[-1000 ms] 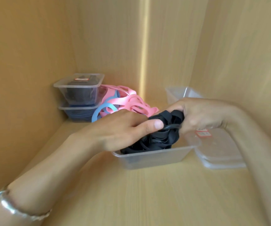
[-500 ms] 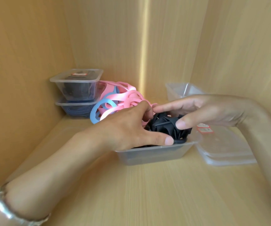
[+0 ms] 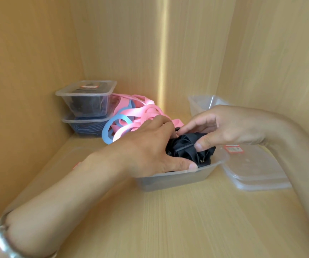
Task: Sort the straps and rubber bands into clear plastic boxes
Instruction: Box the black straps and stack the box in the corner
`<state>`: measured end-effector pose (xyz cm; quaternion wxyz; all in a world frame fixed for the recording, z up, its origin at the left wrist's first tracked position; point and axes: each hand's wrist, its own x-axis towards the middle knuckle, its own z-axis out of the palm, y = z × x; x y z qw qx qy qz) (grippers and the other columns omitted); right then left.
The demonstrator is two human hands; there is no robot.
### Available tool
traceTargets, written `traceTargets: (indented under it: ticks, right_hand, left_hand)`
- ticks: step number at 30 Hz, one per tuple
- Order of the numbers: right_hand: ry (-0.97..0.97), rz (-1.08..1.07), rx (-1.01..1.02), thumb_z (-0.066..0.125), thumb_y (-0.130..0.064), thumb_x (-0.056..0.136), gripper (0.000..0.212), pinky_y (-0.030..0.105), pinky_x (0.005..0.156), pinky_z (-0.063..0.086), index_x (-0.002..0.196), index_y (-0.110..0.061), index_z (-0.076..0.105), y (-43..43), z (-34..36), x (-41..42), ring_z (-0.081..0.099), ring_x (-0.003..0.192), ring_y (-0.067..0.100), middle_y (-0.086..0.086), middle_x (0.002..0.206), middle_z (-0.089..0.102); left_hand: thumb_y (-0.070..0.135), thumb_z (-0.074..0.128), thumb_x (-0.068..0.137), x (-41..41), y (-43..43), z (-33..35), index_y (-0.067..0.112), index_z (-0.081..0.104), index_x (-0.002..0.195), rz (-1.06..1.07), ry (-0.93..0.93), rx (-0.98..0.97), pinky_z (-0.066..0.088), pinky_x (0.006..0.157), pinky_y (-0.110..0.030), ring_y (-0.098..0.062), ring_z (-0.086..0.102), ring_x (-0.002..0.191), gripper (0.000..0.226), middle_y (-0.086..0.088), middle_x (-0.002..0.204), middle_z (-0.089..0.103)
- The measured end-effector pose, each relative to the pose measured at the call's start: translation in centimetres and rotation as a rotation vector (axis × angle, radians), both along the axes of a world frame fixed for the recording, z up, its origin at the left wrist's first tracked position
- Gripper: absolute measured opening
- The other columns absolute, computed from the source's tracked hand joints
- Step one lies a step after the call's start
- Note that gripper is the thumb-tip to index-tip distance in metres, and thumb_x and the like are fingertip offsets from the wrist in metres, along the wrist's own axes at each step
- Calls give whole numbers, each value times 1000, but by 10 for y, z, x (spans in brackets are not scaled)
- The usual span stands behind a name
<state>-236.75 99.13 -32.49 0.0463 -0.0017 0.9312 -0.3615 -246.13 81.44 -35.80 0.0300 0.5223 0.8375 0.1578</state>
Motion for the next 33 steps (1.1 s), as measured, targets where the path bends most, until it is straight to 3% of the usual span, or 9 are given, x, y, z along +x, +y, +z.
traceTargets:
  ticks: [4,9,15,18,20,23,25,29,33]
  right_hand:
    - [2,10,29,65,1,87,37,6,73,48,108,-29,70,-7,3,3,67,99,2,-8,111,72]
    - [2,22,70,57,8,89,35,3,38,35,111,-16,69,-16,7,4,52,38,-9,-19,58,64]
    - [60,-3,36,62,4,84,37,7,49,46,94,-29,76,-29,-1,0,64,66,-6,-3,105,74]
    - [95,9,62,65,-9,78,37,32,96,51,91,-42,76,-28,-5,-5,66,102,12,-8,103,74]
    - [86,10,61,61,-1,82,43,38,105,45,97,-39,76,-27,-8,-6,65,106,9,-12,102,74]
    - [63,44,-20,60,3,83,44,37,106,44,107,-31,73,-23,-10,-5,64,109,5,-12,106,73]
    - [45,60,-139,68,-5,79,38,35,107,43,107,-30,73,-17,-8,-2,63,113,8,-7,110,73]
    - [2,73,-171,71,2,80,39,15,92,47,106,-27,70,-7,-4,2,64,109,3,-8,110,73]
    - [-57,51,-174,72,4,78,45,2,58,45,113,-23,64,-8,-2,5,65,86,-10,-13,104,72]
  left_hand:
    - [74,65,64,-4,-1,0,28,49,96,-50,-71,61,49,84,-35,-5,52,93,58,13,104,55]
    - [78,71,47,-5,-8,3,39,39,92,-81,-206,114,47,79,-21,6,57,87,69,23,97,59]
    - [71,71,54,-8,-6,-1,43,35,95,-148,-275,149,50,83,-27,0,60,92,61,20,94,61]
    - [70,70,61,-7,-5,-1,41,34,98,-115,-276,127,47,84,-21,9,57,91,59,25,93,58]
    - [63,66,67,-8,-4,-1,44,33,108,-83,-279,77,44,92,-19,11,54,100,56,32,103,54]
    - [61,63,77,-10,-3,0,45,3,147,-94,-221,-15,29,105,-17,2,38,131,94,28,138,40]
    - [57,60,82,-13,-3,2,46,-13,147,-101,-195,-63,19,103,-12,4,22,138,98,29,148,21]
    - [43,54,94,-20,-4,2,39,-10,149,-169,-267,-88,11,112,-13,8,6,141,85,31,151,1]
    - [49,54,89,-27,-4,-2,37,1,152,-180,-319,-18,15,119,-27,6,10,142,84,22,157,12]
